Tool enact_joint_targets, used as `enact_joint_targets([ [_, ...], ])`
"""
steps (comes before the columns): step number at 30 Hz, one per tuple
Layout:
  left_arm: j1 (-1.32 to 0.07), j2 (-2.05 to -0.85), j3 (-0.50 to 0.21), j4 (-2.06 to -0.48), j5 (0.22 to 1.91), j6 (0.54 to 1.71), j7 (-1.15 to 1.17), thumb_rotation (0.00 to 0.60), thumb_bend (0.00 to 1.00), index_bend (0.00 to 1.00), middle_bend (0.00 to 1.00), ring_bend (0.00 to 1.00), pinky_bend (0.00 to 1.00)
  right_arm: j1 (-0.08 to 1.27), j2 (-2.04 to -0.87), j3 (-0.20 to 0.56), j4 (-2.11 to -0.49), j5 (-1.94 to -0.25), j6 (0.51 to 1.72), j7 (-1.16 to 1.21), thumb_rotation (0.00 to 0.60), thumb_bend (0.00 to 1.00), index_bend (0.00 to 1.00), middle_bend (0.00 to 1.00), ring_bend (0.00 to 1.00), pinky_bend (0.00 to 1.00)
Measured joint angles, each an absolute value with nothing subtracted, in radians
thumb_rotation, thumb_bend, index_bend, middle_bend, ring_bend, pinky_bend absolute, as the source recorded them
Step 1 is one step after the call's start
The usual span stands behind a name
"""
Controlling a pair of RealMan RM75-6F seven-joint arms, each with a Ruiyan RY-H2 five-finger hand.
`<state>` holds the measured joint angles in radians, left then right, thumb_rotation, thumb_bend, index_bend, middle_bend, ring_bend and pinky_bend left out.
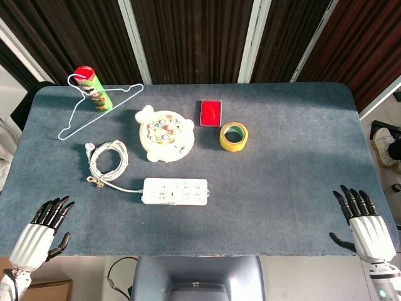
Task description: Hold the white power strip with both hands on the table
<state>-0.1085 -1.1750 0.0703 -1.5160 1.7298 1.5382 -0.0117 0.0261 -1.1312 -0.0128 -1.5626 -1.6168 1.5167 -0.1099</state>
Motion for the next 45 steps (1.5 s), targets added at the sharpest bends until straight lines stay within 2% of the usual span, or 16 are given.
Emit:
enact_joint_targets([
  [7,-0.116,-1.188,0.072,-1.507,1.737,1.529,-0.018,0.6,0.47,0.0,0.02,0.0,0.1,0.029,-1.13,-0.011,-1.564,-1.615,1.514,-0.102,0.6,0.29,0.0,0.0,0.0,0.0],
  [13,-0.155,-1.259,0.076,-1.473,1.774,1.49,-0.049,0.6,0.47,0.0,0.01,0.0,0.1,0.03,-1.127,-0.006,-1.564,-1.614,1.519,-0.072,0.6,0.29,0.0,0.0,0.0,0.0],
  [17,-0.214,-1.336,0.062,-1.445,1.789,1.425,-0.051,0.6,0.47,0.0,0.0,0.0,0.1,0.032,-1.124,-0.005,-1.559,-1.614,1.518,-0.057,0.6,0.29,0.0,0.0,0.0,0.0],
  [28,-0.335,-1.605,-0.037,-1.357,1.724,1.309,0.023,0.6,0.46,0.0,0.0,0.0,0.1,0.038,-1.136,0.003,-1.558,-1.596,1.507,-0.07,0.6,0.29,0.0,0.0,0.0,0.0],
  [35,-0.4,-1.782,-0.072,-1.269,1.68,1.257,0.133,0.6,0.43,0.0,0.0,0.0,0.1,0.042,-1.137,0.006,-1.557,-1.585,1.494,-0.071,0.6,0.29,0.0,0.0,0.0,0.0],
  [45,-0.477,-1.948,-0.132,-1.115,1.611,1.205,0.326,0.6,0.41,0.0,0.0,0.0,0.1,0.043,-1.132,0.004,-1.561,-1.585,1.493,-0.063,0.6,0.29,0.0,0.0,0.0,0.0],
])
